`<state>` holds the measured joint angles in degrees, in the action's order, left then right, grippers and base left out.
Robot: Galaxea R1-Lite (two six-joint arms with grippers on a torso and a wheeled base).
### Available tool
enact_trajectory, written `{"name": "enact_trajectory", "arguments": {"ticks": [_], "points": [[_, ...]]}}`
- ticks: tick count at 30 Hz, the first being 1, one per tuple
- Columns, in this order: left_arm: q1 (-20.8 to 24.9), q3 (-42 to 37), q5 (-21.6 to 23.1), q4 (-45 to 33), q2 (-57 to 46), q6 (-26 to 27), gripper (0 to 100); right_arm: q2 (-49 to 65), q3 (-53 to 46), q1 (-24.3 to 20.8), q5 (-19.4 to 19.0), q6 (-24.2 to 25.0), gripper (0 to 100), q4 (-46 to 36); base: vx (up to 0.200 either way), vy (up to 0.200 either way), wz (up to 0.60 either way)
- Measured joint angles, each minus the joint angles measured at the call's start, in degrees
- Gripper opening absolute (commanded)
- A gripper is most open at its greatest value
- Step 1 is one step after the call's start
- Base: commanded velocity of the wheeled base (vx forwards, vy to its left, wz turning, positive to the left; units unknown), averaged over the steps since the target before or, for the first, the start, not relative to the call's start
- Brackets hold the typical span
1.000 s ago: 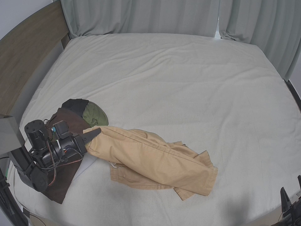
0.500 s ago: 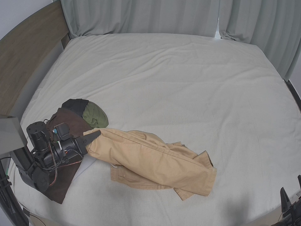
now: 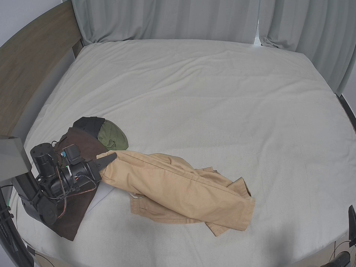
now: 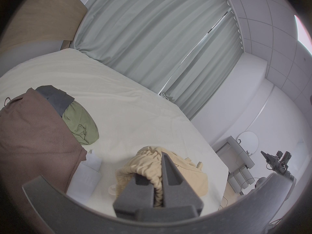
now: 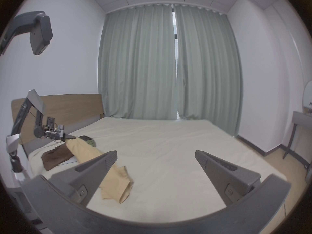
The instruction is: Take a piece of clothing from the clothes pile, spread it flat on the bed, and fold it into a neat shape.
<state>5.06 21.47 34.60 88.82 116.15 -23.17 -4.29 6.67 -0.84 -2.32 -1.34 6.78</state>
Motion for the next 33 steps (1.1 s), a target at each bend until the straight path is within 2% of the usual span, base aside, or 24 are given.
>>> {"name": "enact_trajectory", "arguments": {"ticks": [3,8,11,20,23,29,33], "points": [[-0.2,0.0,0.0,0.0,0.0,0.0,0,-3.2,1.0,-1.7,-1.3,2.5,100,-1.3,0.0,0.0,0.0],[-0.2,0.1,0.0,0.0,0.1,0.0,0,-8.9,2.7,-5.2,-4.2,11.3,100,-2.2,0.0,0.0,0.0],[-0.3,0.2,0.0,0.0,0.1,-0.1,0,-13.2,4.4,-6.6,-6.9,13.4,100,-2.3,0.0,0.0,0.0],[-0.2,0.4,0.1,0.0,0.1,-0.1,0,-28.2,11.1,-8.7,-20.2,15.2,100,-2.1,0.0,0.0,0.0],[-0.2,0.5,0.1,0.0,0.1,-0.1,0,-33.4,13.8,-9.2,-23.4,15.2,100,-1.5,0.0,0.0,0.0],[-0.1,0.4,0.1,0.0,0.0,-0.1,0,-44.1,18.8,-11.9,-26.7,15.3,100,2.8,0.0,0.0,0.0],[0.0,0.2,0.1,0.0,-0.1,-0.1,0,-49.5,19.9,-13.9,-27.3,15.4,100,5.5,0.0,0.0,0.0]]}}
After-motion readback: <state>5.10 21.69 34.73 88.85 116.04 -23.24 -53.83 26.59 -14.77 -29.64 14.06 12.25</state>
